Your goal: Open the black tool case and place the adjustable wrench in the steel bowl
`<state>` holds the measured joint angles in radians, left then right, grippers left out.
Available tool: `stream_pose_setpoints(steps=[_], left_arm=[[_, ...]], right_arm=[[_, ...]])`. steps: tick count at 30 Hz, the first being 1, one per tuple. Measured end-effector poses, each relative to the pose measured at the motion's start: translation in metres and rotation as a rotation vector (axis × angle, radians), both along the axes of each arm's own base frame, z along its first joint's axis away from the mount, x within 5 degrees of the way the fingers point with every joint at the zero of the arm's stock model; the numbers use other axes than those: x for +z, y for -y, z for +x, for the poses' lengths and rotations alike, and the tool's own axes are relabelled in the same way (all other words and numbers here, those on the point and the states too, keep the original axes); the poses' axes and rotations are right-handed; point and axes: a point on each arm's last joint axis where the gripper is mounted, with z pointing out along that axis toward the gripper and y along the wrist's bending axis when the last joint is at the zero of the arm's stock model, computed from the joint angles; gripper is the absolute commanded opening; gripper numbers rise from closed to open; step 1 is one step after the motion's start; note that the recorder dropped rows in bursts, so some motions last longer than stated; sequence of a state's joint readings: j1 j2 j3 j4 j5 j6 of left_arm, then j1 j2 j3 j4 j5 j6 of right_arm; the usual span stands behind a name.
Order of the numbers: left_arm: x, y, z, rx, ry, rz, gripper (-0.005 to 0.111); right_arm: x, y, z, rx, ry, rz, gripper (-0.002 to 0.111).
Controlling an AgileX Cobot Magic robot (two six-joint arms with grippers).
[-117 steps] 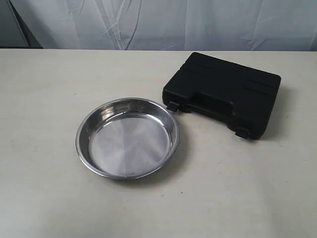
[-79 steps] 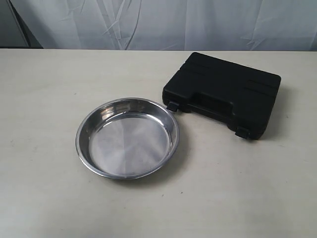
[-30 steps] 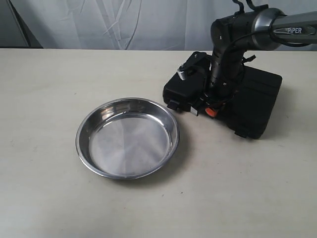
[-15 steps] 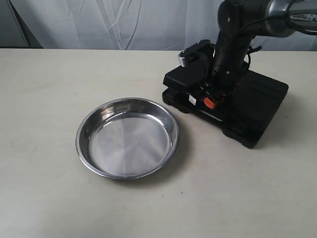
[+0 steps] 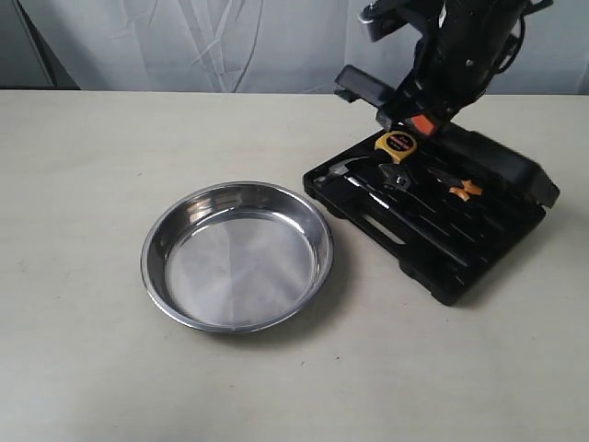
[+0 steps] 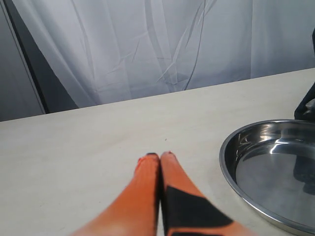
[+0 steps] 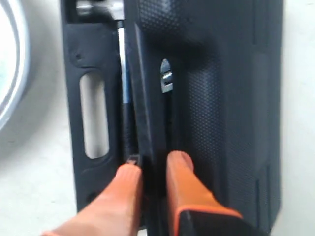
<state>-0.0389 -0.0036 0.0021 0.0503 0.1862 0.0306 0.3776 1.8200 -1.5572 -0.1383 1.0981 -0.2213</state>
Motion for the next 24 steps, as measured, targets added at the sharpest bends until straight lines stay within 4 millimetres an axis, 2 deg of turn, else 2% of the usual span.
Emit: stream_pose_setpoints(steps=[5,17,24], left_arm=[[0.000,0.000,0.000,0.000,0.000,0.000,0.000],[0.000,0.000,0.000,0.000,0.000,0.000,0.000],[0.000,0.000,0.000,0.000,0.000,0.000,0.000]], right_arm=[[0.018,0.015,0.002,-0.029,0.119,-0.148,-0.001],[0.035,0.038,0.018,-0.013,0.334,-0.454,-0.001],[0.043,0.052,0.026,-0.121,0.437,-0.476,-0.001]])
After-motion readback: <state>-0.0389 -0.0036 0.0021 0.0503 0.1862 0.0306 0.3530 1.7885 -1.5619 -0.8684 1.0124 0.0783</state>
